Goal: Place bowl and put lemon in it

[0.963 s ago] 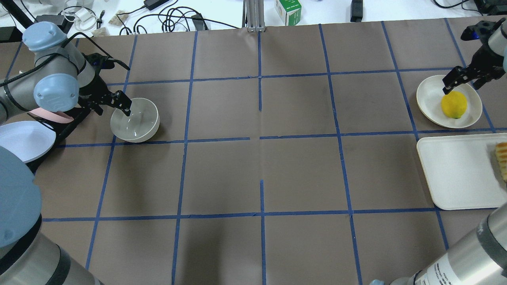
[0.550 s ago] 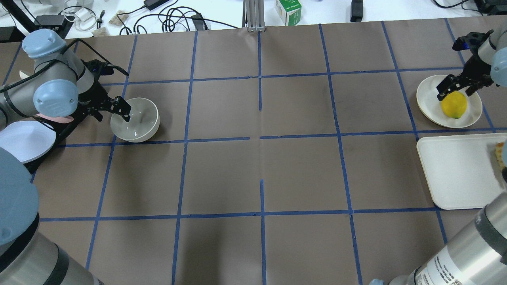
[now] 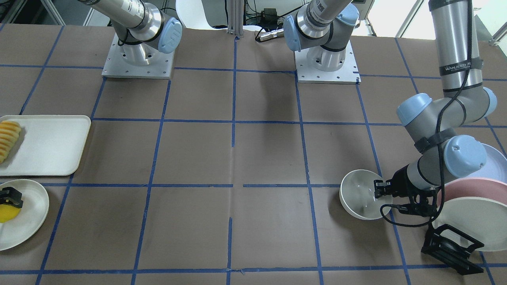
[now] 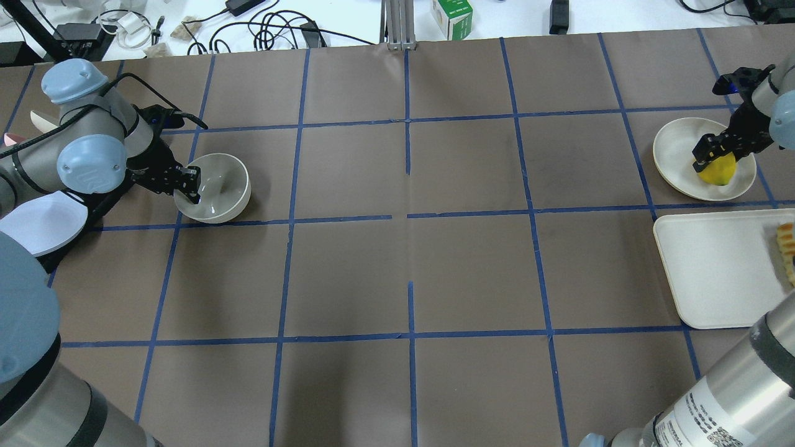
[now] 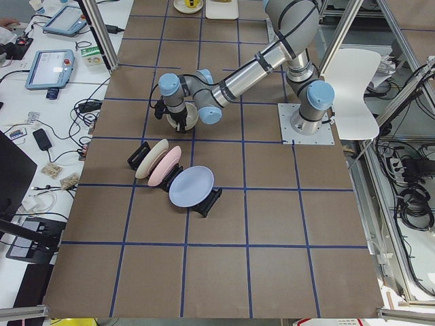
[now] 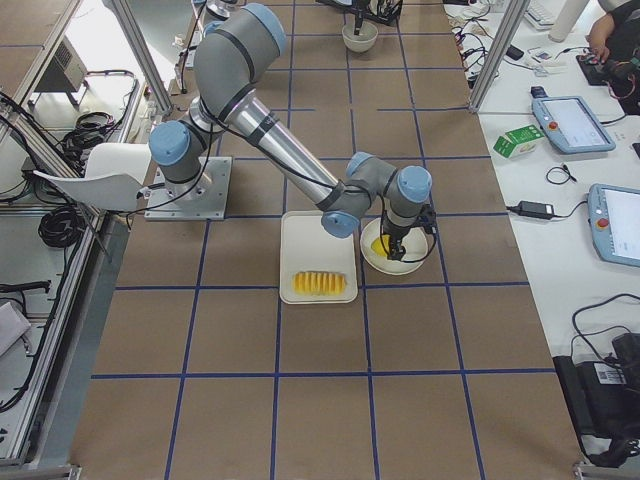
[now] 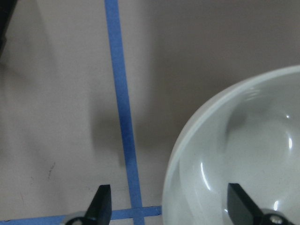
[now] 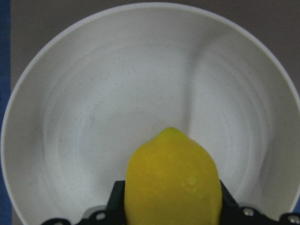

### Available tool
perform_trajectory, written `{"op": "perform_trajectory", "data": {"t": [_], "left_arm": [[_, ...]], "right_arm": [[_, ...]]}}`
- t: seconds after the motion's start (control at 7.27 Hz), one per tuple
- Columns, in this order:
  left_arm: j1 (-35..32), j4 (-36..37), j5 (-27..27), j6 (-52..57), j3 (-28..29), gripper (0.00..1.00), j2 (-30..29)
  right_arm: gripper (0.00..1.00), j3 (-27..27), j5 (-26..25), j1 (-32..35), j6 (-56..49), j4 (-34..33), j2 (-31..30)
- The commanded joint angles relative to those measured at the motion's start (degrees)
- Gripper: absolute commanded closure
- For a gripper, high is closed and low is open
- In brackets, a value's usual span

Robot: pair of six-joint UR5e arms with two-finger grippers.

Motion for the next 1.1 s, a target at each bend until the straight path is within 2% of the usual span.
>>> {"op": "perform_trajectory", "data": {"t": [0.0, 0.14, 0.69, 0.83, 0.96], "left_arm": [[-0.01, -0.02, -0.39, -0.05, 0.61, 1.00, 0.77], [-0.28, 0.06, -0.39, -0.14, 0.61, 1.00, 1.30], [-0.98, -2.03, -1.25, -0.32, 0.08, 1.00, 4.55], [-3.33, -3.87, -7.97, -1.02, 0.08, 1.00, 6.04], [-9.10, -3.19, -10.56, -5.98, 0.26, 1.00, 5.44]], "right_arm": [[0.70, -1.27, -0.11, -0.02, 0.04, 0.92, -1.09], [0.70, -2.15, -0.20, -0.02, 0.04, 2.41, -3.62], [0.69, -5.84, -0.38, -1.16, 0.22, 28.37, -24.07], [0.69, -5.33, -0.29, -1.17, 2.83, 34.18, -29.35], [0.70, -5.24, 0.15, -0.47, 10.34, 36.85, -32.01]]}}
